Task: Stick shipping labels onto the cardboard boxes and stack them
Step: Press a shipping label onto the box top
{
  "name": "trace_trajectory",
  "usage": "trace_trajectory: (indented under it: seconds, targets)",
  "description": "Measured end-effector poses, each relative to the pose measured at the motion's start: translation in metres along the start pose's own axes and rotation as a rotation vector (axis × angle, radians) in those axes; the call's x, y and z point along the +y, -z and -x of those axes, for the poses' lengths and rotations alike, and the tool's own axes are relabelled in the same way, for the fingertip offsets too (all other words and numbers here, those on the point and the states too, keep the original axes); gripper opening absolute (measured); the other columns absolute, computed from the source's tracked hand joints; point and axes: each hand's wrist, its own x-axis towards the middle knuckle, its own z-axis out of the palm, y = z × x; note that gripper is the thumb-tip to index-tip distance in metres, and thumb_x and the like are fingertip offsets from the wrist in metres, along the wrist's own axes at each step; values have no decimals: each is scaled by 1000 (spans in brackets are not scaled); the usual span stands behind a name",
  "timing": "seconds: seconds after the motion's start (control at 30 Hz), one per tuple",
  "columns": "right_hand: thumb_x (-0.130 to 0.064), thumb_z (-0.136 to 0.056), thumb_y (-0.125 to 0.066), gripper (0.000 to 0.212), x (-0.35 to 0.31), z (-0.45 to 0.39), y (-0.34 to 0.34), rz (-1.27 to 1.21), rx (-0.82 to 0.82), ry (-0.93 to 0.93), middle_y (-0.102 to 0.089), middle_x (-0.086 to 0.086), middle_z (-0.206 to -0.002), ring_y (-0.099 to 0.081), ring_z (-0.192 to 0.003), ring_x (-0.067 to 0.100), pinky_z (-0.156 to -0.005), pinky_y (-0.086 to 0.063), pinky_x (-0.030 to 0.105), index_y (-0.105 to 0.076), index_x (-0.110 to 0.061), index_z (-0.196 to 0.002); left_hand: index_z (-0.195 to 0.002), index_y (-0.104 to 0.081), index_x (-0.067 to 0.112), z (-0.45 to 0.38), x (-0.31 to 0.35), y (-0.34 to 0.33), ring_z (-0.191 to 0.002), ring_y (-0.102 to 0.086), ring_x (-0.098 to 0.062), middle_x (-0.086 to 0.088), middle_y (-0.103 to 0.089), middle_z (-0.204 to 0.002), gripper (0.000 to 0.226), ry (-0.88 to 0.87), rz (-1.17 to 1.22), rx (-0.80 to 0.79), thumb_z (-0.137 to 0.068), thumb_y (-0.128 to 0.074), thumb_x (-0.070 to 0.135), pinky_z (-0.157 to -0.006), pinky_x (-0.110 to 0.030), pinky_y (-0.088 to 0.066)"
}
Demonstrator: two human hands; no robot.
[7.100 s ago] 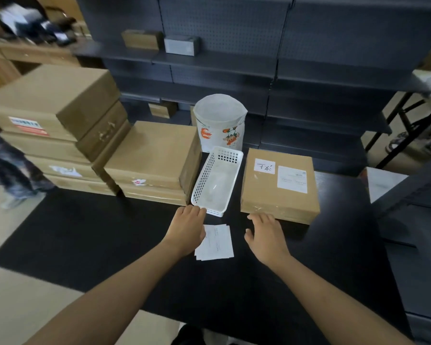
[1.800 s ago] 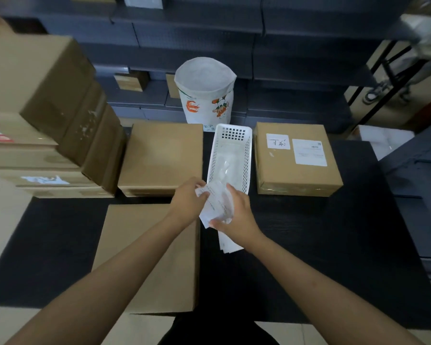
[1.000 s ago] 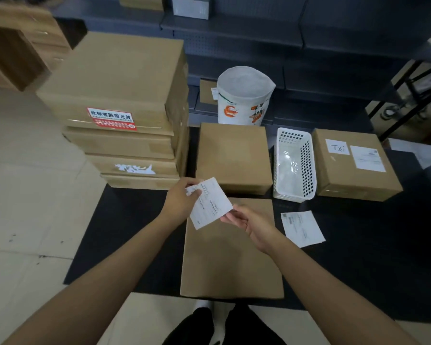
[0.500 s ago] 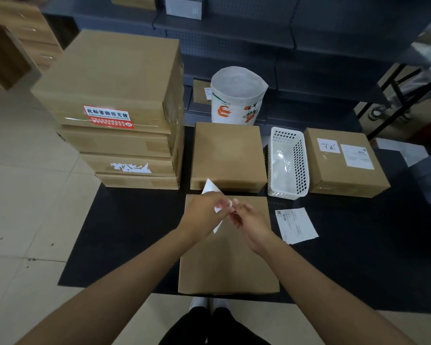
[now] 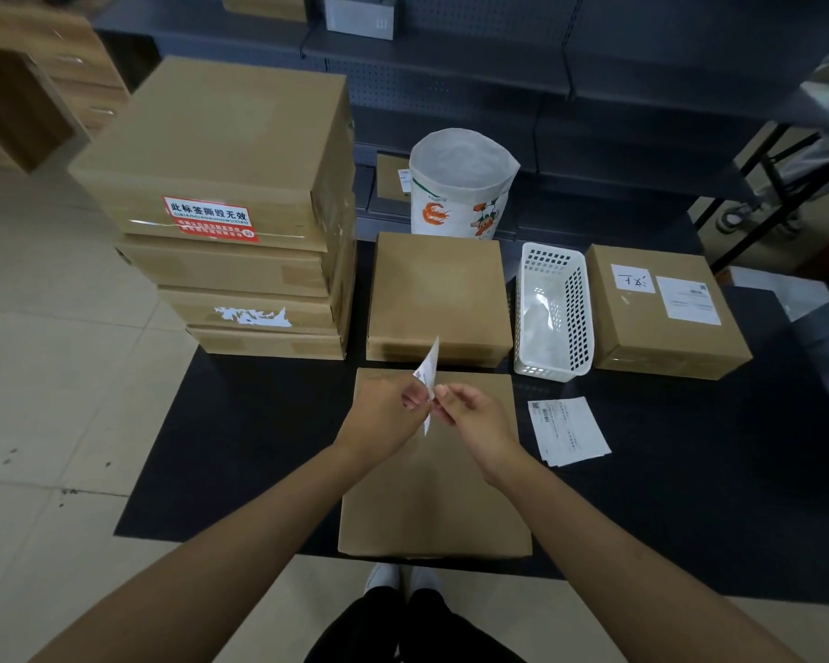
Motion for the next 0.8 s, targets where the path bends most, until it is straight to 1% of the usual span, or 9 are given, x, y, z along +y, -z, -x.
trace_trajectory:
  seconds: [0.07,0.13,0.2,0.33,0.47,0.53,0.67,0.8]
  targets:
    - [-22,-95,-59,12,1,1,2,50,-2,41,-73,-6,-89,-68,-90,9,-72,-49,13,-68,-24,-87,-91,-72,9,2,0,0,-80,-64,-6,3,-69,-84,12,-4,-1,1,-85,-71,19,-80,-25,-54]
    - [-24,-95,-58,16,2,2,4,153,-1,116,-71,-10,-85,-65,-86,6,-76,-50,17,-67,-30,-83,-91,-72,10,4,0,-2,-78,-64,-6,2,-69,-83,13,-11,-22,12,-85,-70,22,-79,-25,-54]
    - [-25,-95,-57,15,3,3,5,270,-14,186,-67,-13,-81,-61,-78,-2,-71,-46,13,-65,-31,-84,-91,-72,12,5,-1,-4,-77,-64,-6,1,-70,-84,13,-13,-48,38,-86,-69,23,-78,-25,-54]
    - [-25,-96,-55,10,6,3,7,386,-42,218,-64,-13,-85,-58,-78,-3,-66,-42,10,-60,-28,-88,-90,-73,12,5,-3,-6,-77,-64,-6,1,-72,-86,10,2,-72,66,-86,-68,20,-76,-24,-55]
    - [-19,-95,-56,9,7,6,9,347,-42,210,-63,-13,-87,-57,-78,-8,-65,-41,5,-61,-24,-88,-89,-74,13,5,-1,-6,-76,-64,-4,4,-72,-85,11,-8,-88,49,-85,-70,22,-72,-17,-53]
    - [-15,-93,-58,11,7,7,10,319,-40,215,-64,-9,-87,-57,-76,-6,-65,-41,4,-62,-23,-86,-90,-74,13,5,1,-6,-77,-63,-3,5,-71,-86,11,-10,-97,46,-85,-70,22,-72,-15,-51]
    - [-13,-93,-57,16,7,8,12,309,-34,225,-63,-9,-82,-56,-71,-11,-65,-42,5,-61,-23,-81,-94,-74,13,6,4,-8,-80,-63,-4,2,-72,-90,14,-26,-135,17,-87,-67,22,-77,-22,-53]
    - [-12,-92,-58,19,8,7,13,297,-34,224,-63,-10,-80,-56,-70,-10,-64,-41,5,-61,-25,-79,-92,-75,11,7,8,-7,-81,-65,-8,-1,-73,-88,14,-63,-171,7,-87,-67,21,-77,-27,-53]
